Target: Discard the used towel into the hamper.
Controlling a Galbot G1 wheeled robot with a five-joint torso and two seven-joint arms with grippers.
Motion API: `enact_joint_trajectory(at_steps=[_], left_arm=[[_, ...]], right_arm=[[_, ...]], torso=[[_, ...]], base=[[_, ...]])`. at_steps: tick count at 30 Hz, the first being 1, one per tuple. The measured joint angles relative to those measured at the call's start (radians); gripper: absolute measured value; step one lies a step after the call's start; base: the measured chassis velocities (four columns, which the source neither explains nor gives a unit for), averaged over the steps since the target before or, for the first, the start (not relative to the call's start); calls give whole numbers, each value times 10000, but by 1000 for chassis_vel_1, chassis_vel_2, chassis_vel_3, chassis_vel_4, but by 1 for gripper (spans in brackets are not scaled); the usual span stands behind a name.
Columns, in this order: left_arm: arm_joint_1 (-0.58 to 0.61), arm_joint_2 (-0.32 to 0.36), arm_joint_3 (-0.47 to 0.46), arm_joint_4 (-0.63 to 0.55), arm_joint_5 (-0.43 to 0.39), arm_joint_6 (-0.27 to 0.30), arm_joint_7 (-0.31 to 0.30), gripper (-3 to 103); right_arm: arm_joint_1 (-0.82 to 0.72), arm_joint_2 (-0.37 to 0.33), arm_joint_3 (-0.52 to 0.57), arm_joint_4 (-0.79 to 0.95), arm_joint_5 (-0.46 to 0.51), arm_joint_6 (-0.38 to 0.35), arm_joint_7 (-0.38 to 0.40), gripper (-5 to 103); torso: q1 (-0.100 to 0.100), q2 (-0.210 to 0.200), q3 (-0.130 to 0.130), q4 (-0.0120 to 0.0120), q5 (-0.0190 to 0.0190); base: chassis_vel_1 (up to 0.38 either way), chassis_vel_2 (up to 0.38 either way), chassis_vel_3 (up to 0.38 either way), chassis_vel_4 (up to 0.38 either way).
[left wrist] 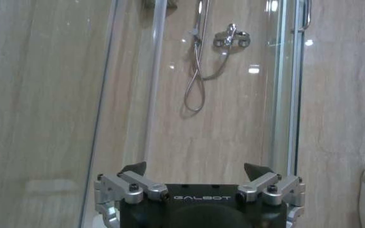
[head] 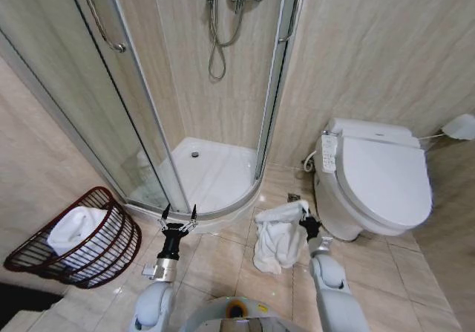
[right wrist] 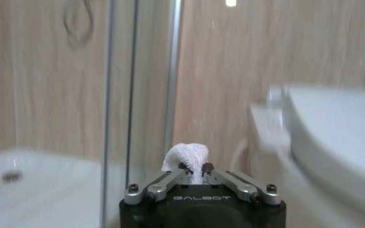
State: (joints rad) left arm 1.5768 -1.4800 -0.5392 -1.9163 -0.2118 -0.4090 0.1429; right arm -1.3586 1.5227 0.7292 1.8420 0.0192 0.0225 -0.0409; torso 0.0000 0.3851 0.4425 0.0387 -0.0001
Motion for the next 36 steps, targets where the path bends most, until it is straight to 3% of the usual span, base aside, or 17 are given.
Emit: enact_joint_trajectory(at_steps=[7,11,12,15,19,22,27,36], left_arm=[[52,6,27,-4,-103,-59,-2,100],[40,-1,21,-91,-229,-72,-3,100],[40,-1,21,-91,-229,-72,-3,100],[-62,9,-101,-295,-447,34,-27,100],[-80,51,-125,-376,-508,75,-35,100],[-33,29,-123,-439,-539,79,-38,100],[-16,-30,-104,-442,-558,29,-64,100],[55,-18,-140,-521,-791,106,-85,100]], right_arm=[[-213,257,-65,2356,-254,-770,-264,4],[-168,213,-159,3996,-258,-1929,-472,4],[-168,213,-159,3996,-258,-1929,-472,4],[167,-182,-179,5206,160,-3060,-577,4],[353,-575,-182,5781,716,-3817,-559,4],[330,-1278,-129,6316,1605,-4565,-455,4],[66,-1873,102,6439,2463,-4847,-170,4],[-92,-1628,-77,6334,2424,-4723,-240,4]], torso=[[0,0,0,-1,0],[0,0,0,-1,1],[0,0,0,-1,1],[0,0,0,-1,1],[0,0,0,0,0],[0,0,0,0,1],[0,0,0,-1,3],[0,0,0,0,1]], base=[[0,0,0,0],[0,0,0,0],[0,0,0,0],[0,0,0,0],[0,0,0,0],[0,0,0,0],[0,0,0,0],[0,0,0,0]])
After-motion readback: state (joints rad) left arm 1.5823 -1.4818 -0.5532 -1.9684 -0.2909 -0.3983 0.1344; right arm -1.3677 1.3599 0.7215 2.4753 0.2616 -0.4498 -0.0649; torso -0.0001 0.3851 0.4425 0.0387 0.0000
